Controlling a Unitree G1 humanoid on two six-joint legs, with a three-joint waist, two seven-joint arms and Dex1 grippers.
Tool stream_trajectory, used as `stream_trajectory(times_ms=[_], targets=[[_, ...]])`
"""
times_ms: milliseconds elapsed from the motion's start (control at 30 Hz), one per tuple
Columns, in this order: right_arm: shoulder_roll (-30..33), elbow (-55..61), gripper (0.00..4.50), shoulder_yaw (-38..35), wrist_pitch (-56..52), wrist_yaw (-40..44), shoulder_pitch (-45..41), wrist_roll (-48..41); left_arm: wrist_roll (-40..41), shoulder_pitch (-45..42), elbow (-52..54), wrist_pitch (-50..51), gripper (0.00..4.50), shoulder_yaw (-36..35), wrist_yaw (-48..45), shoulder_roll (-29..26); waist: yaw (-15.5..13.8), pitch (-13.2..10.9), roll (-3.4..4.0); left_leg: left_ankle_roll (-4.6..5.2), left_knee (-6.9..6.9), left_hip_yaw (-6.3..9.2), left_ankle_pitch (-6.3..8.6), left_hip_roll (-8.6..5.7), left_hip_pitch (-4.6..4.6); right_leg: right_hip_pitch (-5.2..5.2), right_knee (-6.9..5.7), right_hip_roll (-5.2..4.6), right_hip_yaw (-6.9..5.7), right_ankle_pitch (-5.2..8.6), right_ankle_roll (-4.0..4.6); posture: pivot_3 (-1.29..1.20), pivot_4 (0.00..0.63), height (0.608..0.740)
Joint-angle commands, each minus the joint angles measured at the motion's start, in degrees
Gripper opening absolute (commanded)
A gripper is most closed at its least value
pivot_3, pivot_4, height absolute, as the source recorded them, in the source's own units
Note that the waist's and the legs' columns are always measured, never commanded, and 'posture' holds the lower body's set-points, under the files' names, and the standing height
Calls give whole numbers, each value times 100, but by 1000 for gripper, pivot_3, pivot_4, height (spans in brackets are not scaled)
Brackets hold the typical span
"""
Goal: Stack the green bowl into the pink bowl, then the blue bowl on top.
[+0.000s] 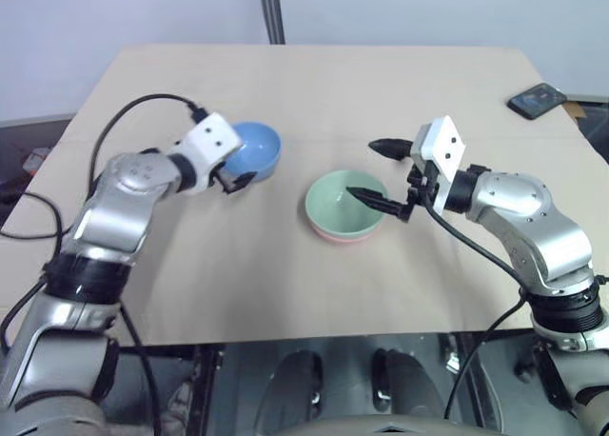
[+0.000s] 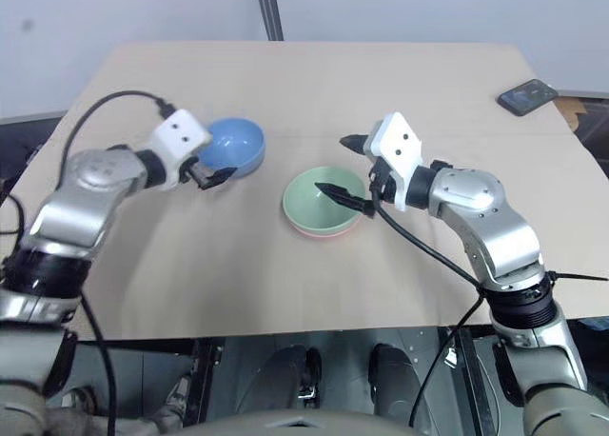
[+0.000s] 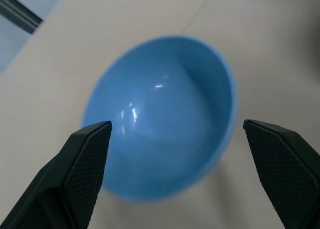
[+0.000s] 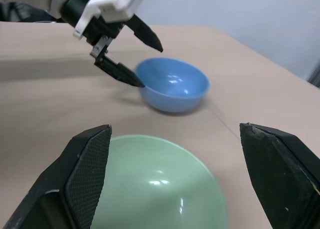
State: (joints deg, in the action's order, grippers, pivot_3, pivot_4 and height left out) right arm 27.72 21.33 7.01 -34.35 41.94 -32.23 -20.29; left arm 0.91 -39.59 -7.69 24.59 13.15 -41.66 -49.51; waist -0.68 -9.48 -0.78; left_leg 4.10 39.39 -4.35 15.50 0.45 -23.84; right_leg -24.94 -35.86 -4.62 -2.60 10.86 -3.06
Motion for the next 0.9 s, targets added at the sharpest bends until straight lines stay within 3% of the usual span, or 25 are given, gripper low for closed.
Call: stream_trajectory(times_ms=[33, 100, 167, 367, 700, 900], targets=[[-96, 211, 4413, -216, 113, -227, -31, -37, -531, -391, -620, -596, 3937, 323, -216, 148, 12, 0, 0, 0, 0, 1, 0, 0, 0, -1, 0, 0, 2, 0, 0, 0, 150, 740], [-140, 303, 4413, -243, 55, -292, -23, -96, -664, -548, -929, -812, 3273, 414, -335, 272, 20, -1, -1, 0, 0, 5, 0, 3, 0, -4, 0, 1, 5, 0, -1, 0, 150, 740], [-180, 398, 4413, -262, -12, -358, -16, -171, -760, -666, -1162, -957, 2124, 426, -377, 380, 18, -1, -1, 0, 0, 7, 0, 5, -1, -6, -2, 2, 6, 0, -1, 0, 150, 740], [-181, 536, 4413, -303, -69, -473, 63, -229, -727, -742, -1274, -1135, 54, 312, -690, 558, 5, -1, -2, 1, 2, 11, 0, 10, -1, -6, -5, 1, 8, 0, -1, 0, 150, 740], [417, 605, 4413, -1164, 0, -758, 830, -119, 1492, -436, 1289, -981, 54, -481, -2407, 830, -11, -6, -9, 10, 8, 18, 5, 15, -12, -7, -2, -12, 6, -1, -1, 0, 150, 740], [577, 676, 4413, -1445, 64, -932, 1045, -74, 1795, -121, 1718, -932, 54, -277, -2949, 862, 75, -5, -7, 3, 8, 5, 0, 16, 9, -4, -13, 7, 23, 0, -2, 0, 150, 740]])
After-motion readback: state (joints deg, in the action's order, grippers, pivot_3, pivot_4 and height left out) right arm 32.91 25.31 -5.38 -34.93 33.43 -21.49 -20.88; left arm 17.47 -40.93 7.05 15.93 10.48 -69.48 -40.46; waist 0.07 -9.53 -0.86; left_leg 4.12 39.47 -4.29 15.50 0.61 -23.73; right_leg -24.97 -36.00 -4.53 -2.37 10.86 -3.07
